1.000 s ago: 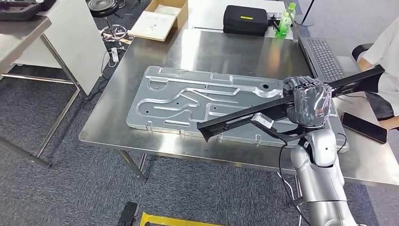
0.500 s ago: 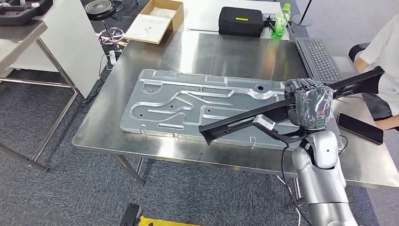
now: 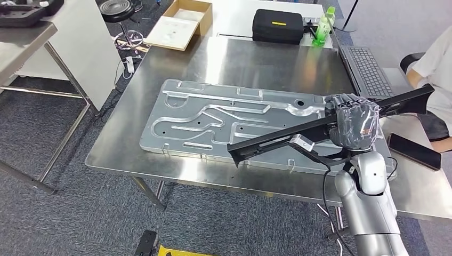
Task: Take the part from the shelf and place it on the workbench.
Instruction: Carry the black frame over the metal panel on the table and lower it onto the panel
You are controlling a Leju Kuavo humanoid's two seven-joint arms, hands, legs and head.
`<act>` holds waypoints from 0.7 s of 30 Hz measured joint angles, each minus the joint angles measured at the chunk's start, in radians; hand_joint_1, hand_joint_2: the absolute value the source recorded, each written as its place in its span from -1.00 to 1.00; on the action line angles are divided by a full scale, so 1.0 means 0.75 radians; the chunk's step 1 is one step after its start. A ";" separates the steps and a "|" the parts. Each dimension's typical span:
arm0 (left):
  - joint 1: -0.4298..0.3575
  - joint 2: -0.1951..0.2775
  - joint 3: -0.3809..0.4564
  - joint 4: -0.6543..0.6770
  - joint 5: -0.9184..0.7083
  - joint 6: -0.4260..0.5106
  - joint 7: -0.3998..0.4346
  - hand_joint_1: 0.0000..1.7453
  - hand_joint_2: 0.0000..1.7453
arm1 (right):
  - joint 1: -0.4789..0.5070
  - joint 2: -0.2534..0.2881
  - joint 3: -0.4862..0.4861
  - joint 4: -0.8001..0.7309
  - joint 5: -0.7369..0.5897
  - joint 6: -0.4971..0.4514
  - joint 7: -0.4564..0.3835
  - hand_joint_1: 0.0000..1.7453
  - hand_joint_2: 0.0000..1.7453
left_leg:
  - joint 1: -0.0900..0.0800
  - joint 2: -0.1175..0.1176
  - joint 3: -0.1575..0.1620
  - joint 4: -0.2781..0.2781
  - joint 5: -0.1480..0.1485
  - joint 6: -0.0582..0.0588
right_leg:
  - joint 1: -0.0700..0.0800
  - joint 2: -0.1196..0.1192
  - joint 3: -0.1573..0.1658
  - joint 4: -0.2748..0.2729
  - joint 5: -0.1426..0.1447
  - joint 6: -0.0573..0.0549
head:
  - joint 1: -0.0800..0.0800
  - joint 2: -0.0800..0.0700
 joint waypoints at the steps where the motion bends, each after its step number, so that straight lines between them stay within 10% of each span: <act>1: 0.000 0.000 0.000 0.000 0.000 0.003 0.001 -1.00 1.00 | 0.001 -0.002 0.000 0.000 0.000 0.000 0.002 1.00 1.00 | -0.002 0.000 -0.001 -0.001 0.000 -0.007 | 0.004 0.002 0.002 -0.004 -0.005 -0.007 | 0.000 0.000; 4: -0.001 0.000 0.001 0.000 -0.001 0.012 0.001 -1.00 1.00 | 0.001 -0.008 0.002 0.000 0.001 0.000 0.008 1.00 1.00 | 0.000 0.001 -0.008 0.022 -0.022 -0.026 | -0.001 0.002 0.006 -0.012 -0.004 -0.034 | -0.001 0.000; 8: 0.002 0.000 0.001 0.000 -0.008 -0.008 -0.012 -1.00 1.00 | -0.001 -0.012 0.006 0.001 0.002 0.000 0.015 1.00 1.00 | 0.003 0.003 -0.149 0.323 -0.164 -0.034 | 0.005 -0.003 0.014 -0.017 -0.006 -0.058 | -0.001 0.000; 10: 0.005 0.000 0.001 0.000 -0.012 -0.032 -0.021 -1.00 1.00 | 0.000 -0.013 0.011 0.003 0.002 0.000 0.017 1.00 1.00 | 0.003 0.003 -0.185 0.383 -0.155 -0.029 | 0.011 -0.002 0.016 -0.015 -0.009 -0.061 | -0.001 0.000; 14: 0.003 0.001 0.000 0.000 -0.020 -0.043 -0.029 -1.00 1.00 | -0.003 -0.017 0.016 0.004 0.007 0.000 0.018 1.00 1.00 | -0.007 0.005 -0.047 0.083 -0.001 0.008 | 0.020 0.001 0.031 -0.011 -0.030 -0.057 | 0.000 0.000; 21: -0.001 -0.006 -0.012 0.000 -0.055 0.032 -0.018 -1.00 1.00 | -0.004 -0.016 -0.043 -0.144 0.049 -0.001 -0.280 1.00 1.00 | -0.005 0.007 0.010 -0.028 0.021 0.033 | 0.009 0.001 -0.016 0.088 -0.085 -0.008 | 0.000 0.000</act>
